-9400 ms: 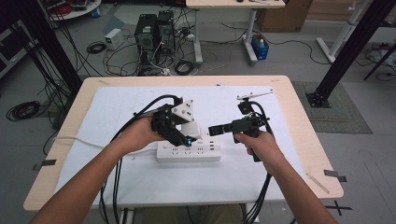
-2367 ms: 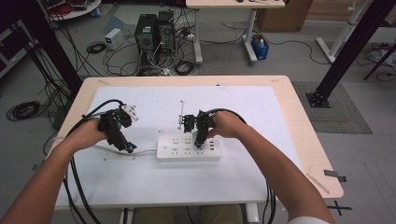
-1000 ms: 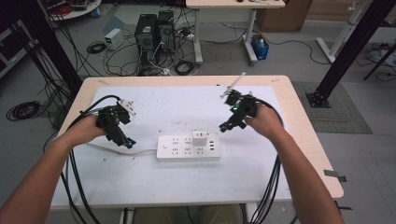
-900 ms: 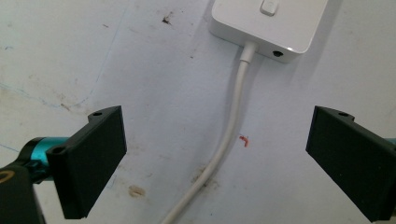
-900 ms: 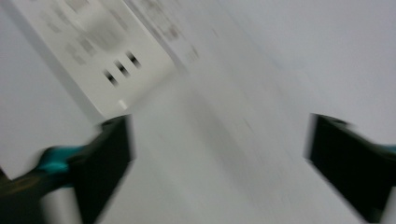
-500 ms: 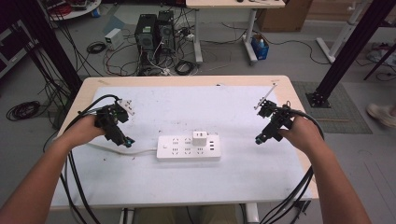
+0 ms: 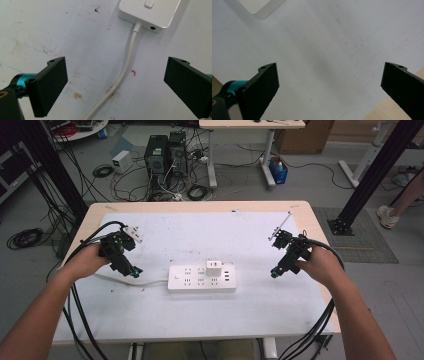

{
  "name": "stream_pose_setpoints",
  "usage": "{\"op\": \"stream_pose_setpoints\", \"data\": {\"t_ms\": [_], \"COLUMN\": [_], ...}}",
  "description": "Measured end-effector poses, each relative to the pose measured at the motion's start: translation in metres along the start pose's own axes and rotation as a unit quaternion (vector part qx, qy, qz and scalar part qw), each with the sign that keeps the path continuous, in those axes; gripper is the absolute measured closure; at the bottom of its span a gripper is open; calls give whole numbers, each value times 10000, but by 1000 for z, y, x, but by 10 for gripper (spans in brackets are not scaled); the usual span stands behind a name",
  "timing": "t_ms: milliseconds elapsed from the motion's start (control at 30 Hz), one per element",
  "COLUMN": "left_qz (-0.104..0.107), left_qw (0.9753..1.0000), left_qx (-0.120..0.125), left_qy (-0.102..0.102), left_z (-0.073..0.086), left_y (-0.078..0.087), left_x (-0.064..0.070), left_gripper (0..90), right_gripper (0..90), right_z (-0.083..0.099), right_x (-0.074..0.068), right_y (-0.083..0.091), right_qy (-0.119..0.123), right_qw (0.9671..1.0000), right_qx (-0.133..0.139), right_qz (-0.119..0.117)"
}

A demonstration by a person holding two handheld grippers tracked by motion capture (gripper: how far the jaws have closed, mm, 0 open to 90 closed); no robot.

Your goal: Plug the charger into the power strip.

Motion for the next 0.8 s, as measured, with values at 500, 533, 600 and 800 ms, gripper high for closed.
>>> {"op": "stream_pose_setpoints", "data": {"t_ms": [500, 533, 600, 800], "left_qz": [10, -12, -9, -119], "left_qw": [10000, 10000, 10000, 9998], "left_qx": [-26, 21, -71, -49], "left_qy": [-8, 60, -22, 142], "left_z": [-1, 0, 1, 4], "left_y": [-1, -2, -1, -3], "left_x": [-1, 0, -2, -2], "left_gripper": [51, 51, 52, 51], "right_gripper": [9, 9, 9, 9], "right_z": [-2, -3, -4, -3], "right_x": [-1, 0, 0, 0], "right_y": [-2, -2, -3, -5], "right_qy": [24, 54, 20, -42], "right_qw": [10000, 10000, 10000, 10000], "right_qx": [-11, 27, 18, -1], "right_qz": [-20, -24, -23, -18]}}
Point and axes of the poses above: each handheld gripper's, and its own axes: y roughly backward along the jaws, z roughly out of its underside, x roughly to its right, the point moved 1 cm from there along -y, roughly forward along the jaws, and after that the axes turned 12 degrees about -y, right-handed, at the moved point
